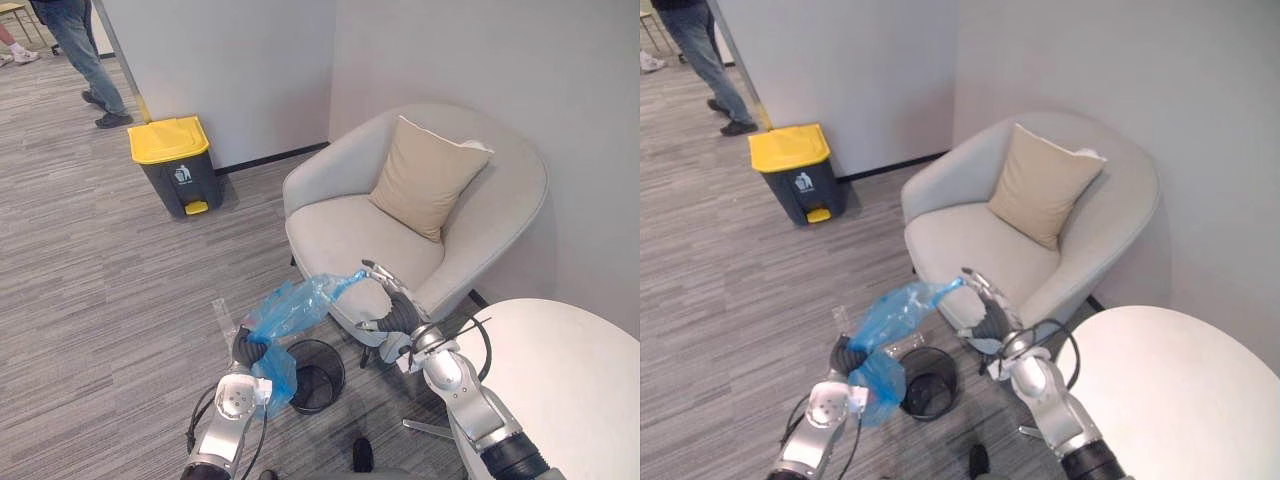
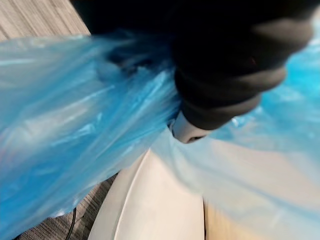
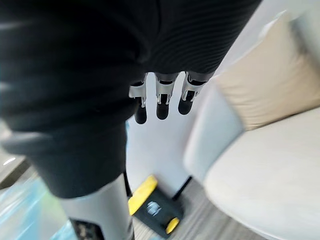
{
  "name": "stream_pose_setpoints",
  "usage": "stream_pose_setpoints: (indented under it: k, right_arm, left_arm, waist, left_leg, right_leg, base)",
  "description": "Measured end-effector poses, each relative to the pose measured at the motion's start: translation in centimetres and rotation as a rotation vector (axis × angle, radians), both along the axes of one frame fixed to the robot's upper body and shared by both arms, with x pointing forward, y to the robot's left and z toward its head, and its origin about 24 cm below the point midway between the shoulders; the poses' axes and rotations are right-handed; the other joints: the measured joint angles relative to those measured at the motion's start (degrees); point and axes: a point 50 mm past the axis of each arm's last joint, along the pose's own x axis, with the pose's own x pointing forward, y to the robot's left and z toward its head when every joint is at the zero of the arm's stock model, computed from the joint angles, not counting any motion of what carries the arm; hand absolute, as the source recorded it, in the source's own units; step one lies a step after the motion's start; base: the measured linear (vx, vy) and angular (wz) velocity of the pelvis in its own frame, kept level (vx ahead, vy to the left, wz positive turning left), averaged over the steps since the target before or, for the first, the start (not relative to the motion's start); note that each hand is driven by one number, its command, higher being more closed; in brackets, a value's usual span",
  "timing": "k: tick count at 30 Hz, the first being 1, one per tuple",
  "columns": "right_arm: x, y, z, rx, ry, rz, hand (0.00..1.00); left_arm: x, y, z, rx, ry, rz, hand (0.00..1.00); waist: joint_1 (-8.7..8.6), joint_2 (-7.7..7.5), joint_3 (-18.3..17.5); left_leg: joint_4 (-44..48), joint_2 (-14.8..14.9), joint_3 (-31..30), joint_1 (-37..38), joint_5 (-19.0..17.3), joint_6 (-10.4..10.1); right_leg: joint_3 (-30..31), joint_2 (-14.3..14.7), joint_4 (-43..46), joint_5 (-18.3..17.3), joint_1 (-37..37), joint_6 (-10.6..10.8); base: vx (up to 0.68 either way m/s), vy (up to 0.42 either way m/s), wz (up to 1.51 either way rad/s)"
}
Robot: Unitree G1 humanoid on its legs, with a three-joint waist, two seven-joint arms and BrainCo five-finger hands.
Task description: Gather rubbish on tea table into small bin, then transfer packed bag to large trash can.
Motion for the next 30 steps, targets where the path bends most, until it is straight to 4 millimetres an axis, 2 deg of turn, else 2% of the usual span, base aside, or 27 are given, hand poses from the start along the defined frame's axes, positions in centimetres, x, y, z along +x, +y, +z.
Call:
stream_pose_setpoints:
  k: [5,7,13,20,24,27,30]
  right_arm:
    - [-1.1,-1.8,-4.5,0.15,0.215,-0.194,0.0]
    - [-2.3,-3.0,-7.3,0.218,0.351,-0.307,0.0]
    - [-5.7,-4.8,-11.8,0.318,0.582,-0.51,0.0]
    - [-9.5,-5.6,-14.9,0.428,0.746,-0.692,0.0]
    - [-11.0,-5.7,-16.0,0.462,0.814,-0.758,0.0]
    - [-11.6,-5.7,-16.3,0.466,0.833,-0.779,0.0]
    - [-11.0,-5.0,-16.3,0.508,0.829,-0.782,0.0]
  left_arm:
    - [-1.6,1.8,-1.9,-0.026,0.096,0.11,1.0]
    - [-2.9,2.7,-3.1,-0.053,0.159,0.176,1.0]
    - [-6.7,3.7,-6.1,-0.151,0.316,0.342,1.0]
    - [-9.7,3.8,-8.2,-0.225,0.448,0.46,1.0]
    - [-11.1,2.8,-9.2,-0.266,0.522,0.471,1.0]
    - [-11.4,1.9,-9.5,-0.29,0.542,0.471,1.0]
    - [-11.1,1.5,-9.5,-0.302,0.539,0.466,1.0]
  waist:
    - [0.06,0.58,0.0]
    - [0.38,0.66,-0.01]
    - [1.14,1.31,0.38]
    - [1.62,1.47,0.4]
    - [2.31,1.56,0.41]
    - [3.27,1.53,0.61]
    - [3.49,1.25,1.82]
  left_leg:
    - [0.12,-0.02,-0.05,-0.37,0.04,0.1]
    - [0.55,0.09,-0.07,-0.46,-0.1,0.02]
    - [1.07,0.29,-0.44,1.4,-0.98,-0.21]
    - [1.62,0.66,-1.31,2.12,-1.51,-0.32]
    - [2.07,0.92,-0.92,3.16,-2.17,-0.41]
    - [3.61,1.21,0.12,3.24,-3.19,-0.5]
    - [6.37,1.51,1.16,2.37,-4.54,-0.49]
  right_leg:
    - [-0.19,0.02,-0.86,0.05,0.08,-0.05]
    - [-0.52,0.06,-1.09,0.05,0.29,-0.05]
    - [-1.51,-0.02,-1.72,-0.22,2.92,0.01]
    - [-2.88,-0.34,-1.58,-1.61,4.36,0.13]
    - [-3.11,-0.37,-1.47,-1.87,5.64,0.01]
    - [-2.56,-0.37,-0.55,-2.03,5.76,-0.16]
    - [-1.62,-0.43,1.51,-2.51,4.42,-0.05]
  base:
    - [0.01,-0.003,0.0]
    - [0.04,-0.02,0.0]
    - [0.01,-0.006,0.02]
    - [-0.02,-0.012,0.07]
    - [0.0,-0.001,0.01]
    - [0.01,0.018,-0.1]
    - [-0.01,0.021,-0.22]
